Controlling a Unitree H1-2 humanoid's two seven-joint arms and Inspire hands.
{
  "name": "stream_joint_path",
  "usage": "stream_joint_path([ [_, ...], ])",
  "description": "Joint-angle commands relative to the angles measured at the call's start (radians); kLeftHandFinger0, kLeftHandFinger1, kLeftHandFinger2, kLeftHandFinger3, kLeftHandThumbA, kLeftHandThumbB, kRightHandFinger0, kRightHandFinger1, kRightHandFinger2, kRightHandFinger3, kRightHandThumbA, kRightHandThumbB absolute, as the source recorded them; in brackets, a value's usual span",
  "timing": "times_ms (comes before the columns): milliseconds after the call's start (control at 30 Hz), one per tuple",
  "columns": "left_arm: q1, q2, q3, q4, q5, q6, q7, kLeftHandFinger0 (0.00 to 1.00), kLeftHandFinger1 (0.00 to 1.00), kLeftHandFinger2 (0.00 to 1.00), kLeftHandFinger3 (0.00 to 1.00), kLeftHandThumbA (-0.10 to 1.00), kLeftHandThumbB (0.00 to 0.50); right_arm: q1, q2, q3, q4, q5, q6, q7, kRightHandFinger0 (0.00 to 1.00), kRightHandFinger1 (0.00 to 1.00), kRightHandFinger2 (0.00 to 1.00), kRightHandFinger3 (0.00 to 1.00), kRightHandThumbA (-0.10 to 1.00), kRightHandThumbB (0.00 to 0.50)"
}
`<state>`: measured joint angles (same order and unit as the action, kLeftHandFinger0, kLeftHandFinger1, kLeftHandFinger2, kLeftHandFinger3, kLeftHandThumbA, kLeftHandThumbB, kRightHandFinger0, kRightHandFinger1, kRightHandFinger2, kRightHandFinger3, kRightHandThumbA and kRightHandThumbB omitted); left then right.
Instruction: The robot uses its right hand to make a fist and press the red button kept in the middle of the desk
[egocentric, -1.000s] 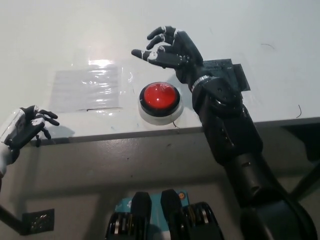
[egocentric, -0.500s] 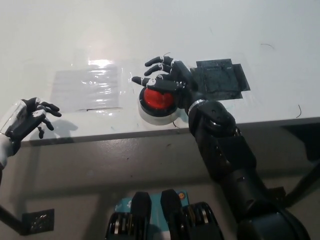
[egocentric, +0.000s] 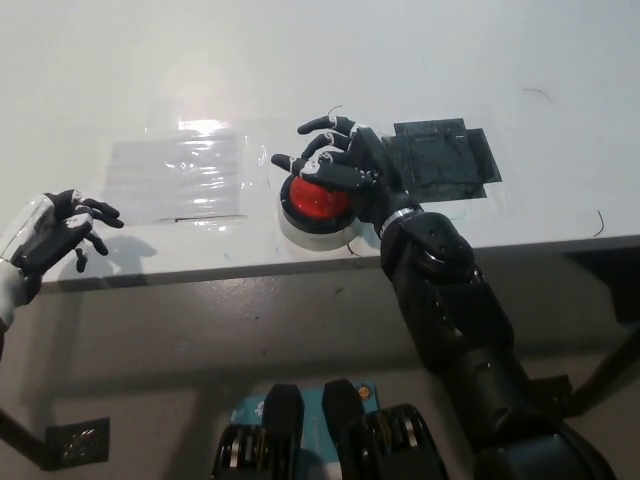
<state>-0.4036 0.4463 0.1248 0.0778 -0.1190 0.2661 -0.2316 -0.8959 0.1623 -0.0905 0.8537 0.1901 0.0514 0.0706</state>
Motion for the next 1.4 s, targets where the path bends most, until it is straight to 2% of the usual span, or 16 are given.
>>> stream_joint_path([
  [0,-0.036,0.041,0.006,-0.015,0.007,-0.025,-0.012,0.2,0.32,0.48,0.62,0.51,0.0,0.045,0.0,-0.025,0.009,0.025,0.082,-0.018,0.0,0.0,0.29,0.41,1.0,0.218],
  [300,-0.032,0.047,0.011,-0.029,0.003,-0.01,-0.011,0.2,0.33,0.49,0.61,0.51,0.0,0.059,-0.005,-0.04,0.017,0.035,0.079,-0.008,0.0,0.0,0.27,0.39,1.0,0.233],
  [467,-0.034,0.046,0.01,-0.019,0.001,-0.028,-0.014,0.17,0.31,0.46,0.6,0.51,0.0,0.045,-0.008,-0.029,0.002,0.028,0.075,-0.011,0.0,0.0,0.31,0.44,1.0,0.223],
  [533,-0.019,0.044,0.011,-0.032,0.003,-0.023,-0.011,0.16,0.31,0.46,0.59,0.51,0.0,0.038,-0.009,-0.018,-0.018,0.022,0.064,0.0,0.0,0.0,0.32,0.44,1.0,0.203],
  [667,-0.004,0.047,0.013,-0.029,0.003,-0.029,-0.012,0.16,0.31,0.45,0.59,0.53,0.0,-0.047,-0.02,-0.025,-0.047,0.038,0.084,-0.004,0.0,0.0,0.32,0.43,1.0,0.254],
  [767,0.001,0.045,0.015,-0.03,0.0,-0.021,-0.011,0.17,0.31,0.46,0.6,0.53,0.0,-0.079,-0.027,-0.03,-0.071,0.045,0.084,-0.001,0.0,0.0,0.32,0.43,1.0,0.244],
  [800,0.003,0.046,0.013,-0.023,0.002,-0.026,-0.012,0.2,0.32,0.49,0.62,0.53,0.0,-0.103,-0.031,-0.035,-0.097,0.048,0.103,-0.009,0.0,0.0,0.32,0.43,1.0,0.251],
  [900,0.009,0.045,0.011,-0.017,0.004,-0.034,-0.013,0.19,0.31,0.48,0.62,0.53,0.0,-0.143,-0.036,-0.046,-0.149,0.053,0.135,-0.028,0.0,0.0,0.32,0.42,1.0,0.275],
  [967,0.012,0.044,0.013,-0.023,0.004,-0.029,-0.009,0.21,0.32,0.48,0.62,0.53,0.0,-0.176,-0.044,-0.056,-0.206,0.06,0.17,-0.041,0.0,0.02,0.35,0.46,1.0,0.288],
  [1133,0.018,0.041,0.013,-0.022,0.006,-0.03,-0.006,0.21,0.33,0.5,0.64,0.54,0.0,-0.209,-0.06,-0.08,-0.293,0.078,0.225,-0.055,0.0,0.03,0.37,0.42,1.0,0.282],
  [1233,0.026,0.039,0.014,-0.023,0.005,-0.027,-0.004,0.2,0.33,0.49,0.62,0.55,0.0,-0.195,-0.078,-0.084,-0.36,0.071,0.245,-0.06,0.0,0.07,0.4,0.45,1.0,0.297],
  [1300,0.031,0.04,0.018,-0.024,0.0,-0.027,-0.005,0.2,0.32,0.49,0.61,0.54,0.0,-0.189,-0.089,-0.079,-0.375,0.061,0.248,-0.06,0.0,0.07,0.38,0.39,1.0,0.322],
  [1333,0.032,0.04,0.018,-0.027,0.0,-0.032,-0.007,0.18,0.31,0.48,0.61,0.54,0.0,-0.174,-0.117,-0.076,-0.407,0.047,0.254,-0.061,0.02,0.14,0.4,0.38,1.0,0.351],
  [1367,0.033,0.042,0.015,-0.028,0.006,-0.033,-0.005,0.19,0.32,0.49,0.61,0.53,0.0,-0.163,-0.13,-0.078,-0.432,0.046,0.257,-0.059,0.0,0.15,0.38,0.32,1.0,0.346],
])
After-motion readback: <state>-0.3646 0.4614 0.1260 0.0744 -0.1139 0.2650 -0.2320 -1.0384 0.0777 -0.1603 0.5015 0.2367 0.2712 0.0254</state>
